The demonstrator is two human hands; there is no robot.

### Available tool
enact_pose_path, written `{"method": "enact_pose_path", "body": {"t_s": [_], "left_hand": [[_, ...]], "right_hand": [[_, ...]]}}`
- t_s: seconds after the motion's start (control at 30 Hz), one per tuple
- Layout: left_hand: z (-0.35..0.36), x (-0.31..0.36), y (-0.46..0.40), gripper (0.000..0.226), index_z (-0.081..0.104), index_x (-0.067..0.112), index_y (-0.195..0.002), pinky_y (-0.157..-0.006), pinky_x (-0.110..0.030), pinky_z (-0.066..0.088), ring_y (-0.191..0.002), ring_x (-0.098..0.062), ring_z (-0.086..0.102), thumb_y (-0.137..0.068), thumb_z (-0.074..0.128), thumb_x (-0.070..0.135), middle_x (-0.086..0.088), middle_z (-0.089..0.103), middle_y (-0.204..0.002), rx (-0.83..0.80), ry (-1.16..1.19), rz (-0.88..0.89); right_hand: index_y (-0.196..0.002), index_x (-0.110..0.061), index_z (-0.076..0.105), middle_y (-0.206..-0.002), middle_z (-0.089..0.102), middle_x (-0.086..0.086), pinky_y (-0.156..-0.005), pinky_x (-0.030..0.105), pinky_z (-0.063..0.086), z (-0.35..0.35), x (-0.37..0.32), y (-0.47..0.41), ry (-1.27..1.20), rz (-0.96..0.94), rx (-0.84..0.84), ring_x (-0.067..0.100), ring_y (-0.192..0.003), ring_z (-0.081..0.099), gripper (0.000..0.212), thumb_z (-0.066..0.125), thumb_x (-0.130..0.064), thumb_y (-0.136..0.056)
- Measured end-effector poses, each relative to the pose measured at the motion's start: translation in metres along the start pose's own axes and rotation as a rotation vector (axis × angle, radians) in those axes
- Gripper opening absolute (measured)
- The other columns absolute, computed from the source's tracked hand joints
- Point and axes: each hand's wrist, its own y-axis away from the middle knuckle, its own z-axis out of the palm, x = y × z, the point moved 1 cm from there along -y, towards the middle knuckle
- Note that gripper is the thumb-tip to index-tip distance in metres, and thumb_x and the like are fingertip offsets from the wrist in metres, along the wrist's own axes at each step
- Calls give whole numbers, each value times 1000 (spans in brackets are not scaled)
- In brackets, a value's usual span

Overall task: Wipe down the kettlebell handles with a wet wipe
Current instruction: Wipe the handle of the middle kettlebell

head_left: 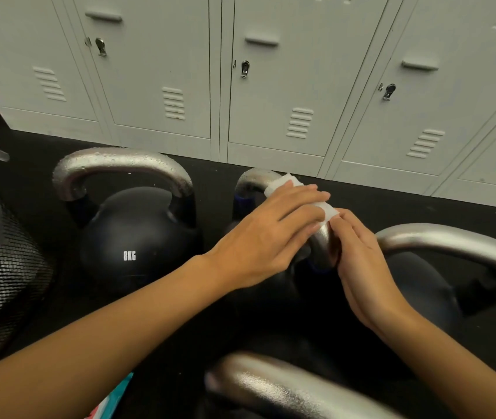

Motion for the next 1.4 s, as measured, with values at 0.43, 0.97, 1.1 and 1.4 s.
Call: {"method": "enact_pose_path", "body": {"t_s": [0.43, 0.97, 1.1, 1.4], "left_hand": [[-6, -21, -8, 30, 64, 8, -120, -118, -40, 21, -124, -10, 48, -101, 43, 17, 0, 62, -122, 89, 75, -198], [-31, -25, -79, 38, 47, 7, -64, -61, -37, 33, -66, -24, 43, -94, 40, 29, -9, 50, -67, -501, -101, -550], [-38, -37, -91, 37, 33, 16, -60, -56, -32, 22, -59, -17, 28, -95, 42, 26, -2, 32, -62, -604, -46, -641], [-44, -67, -74, 21, 50, 12, -79, -71, -30, 31, -74, -17, 39, -92, 40, 25, -4, 45, -77, -503, 221, -791]], "right_hand": [[-106, -15, 66, -93, 70, 10, -78, 31, 52, 0, 2, -3, -10, 2, -12, 19, -91, 66, 26, 41, -21, -103], [-104, -12, 66, -86, 72, 6, -75, 26, 49, -2, 5, -4, -47, 29, -49, 14, -86, 66, 30, 39, -26, -104], [-103, -14, 66, -87, 73, 5, -81, 26, 50, -3, 6, -4, -70, 50, -62, 14, -89, 68, 30, 40, -30, -104], [-99, -14, 66, -87, 73, 4, -91, 33, 48, -3, 8, -4, -48, 32, -41, 17, -92, 67, 31, 40, -31, -103]]}}
